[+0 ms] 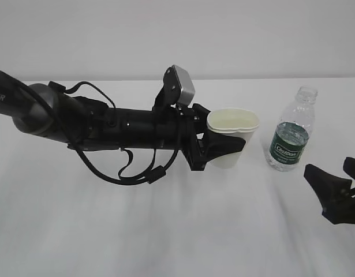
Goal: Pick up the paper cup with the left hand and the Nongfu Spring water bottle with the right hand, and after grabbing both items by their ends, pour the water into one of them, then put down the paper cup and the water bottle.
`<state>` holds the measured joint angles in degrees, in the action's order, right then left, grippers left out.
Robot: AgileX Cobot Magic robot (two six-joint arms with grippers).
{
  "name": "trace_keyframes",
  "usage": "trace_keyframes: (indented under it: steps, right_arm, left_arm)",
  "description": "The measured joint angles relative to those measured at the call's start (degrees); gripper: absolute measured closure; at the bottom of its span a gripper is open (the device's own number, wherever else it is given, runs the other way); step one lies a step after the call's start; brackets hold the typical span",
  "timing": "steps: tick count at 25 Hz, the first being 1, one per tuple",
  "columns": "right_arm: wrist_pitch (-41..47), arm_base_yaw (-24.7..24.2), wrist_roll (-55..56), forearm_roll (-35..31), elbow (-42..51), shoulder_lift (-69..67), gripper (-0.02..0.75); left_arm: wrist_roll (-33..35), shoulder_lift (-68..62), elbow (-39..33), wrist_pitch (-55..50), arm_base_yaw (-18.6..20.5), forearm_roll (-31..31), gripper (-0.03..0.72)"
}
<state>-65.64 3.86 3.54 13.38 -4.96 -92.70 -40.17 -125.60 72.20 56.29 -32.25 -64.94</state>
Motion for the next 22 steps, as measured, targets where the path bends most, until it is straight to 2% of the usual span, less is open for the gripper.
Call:
trace_keyframes:
  steps: [6,13,22]
  right_arm:
    - [0.00,0.00,2.97,0.49,3.33,7.66,0.143]
    - [0.00,0.00,3.43,1.32,3.30,8.16,0.143]
    - [0.00,0.00,3.43,1.31,3.30,8.16,0.143]
  left_arm:
    - [0.00,0.00,0.00,-0.97,2.42,1.92,0.277]
    - [0.00,0.00,-0.70,0.08,7.61,2.95,0.277]
    - [0.94,0.00,-5.53,2.81,15.05,4.12,0.277]
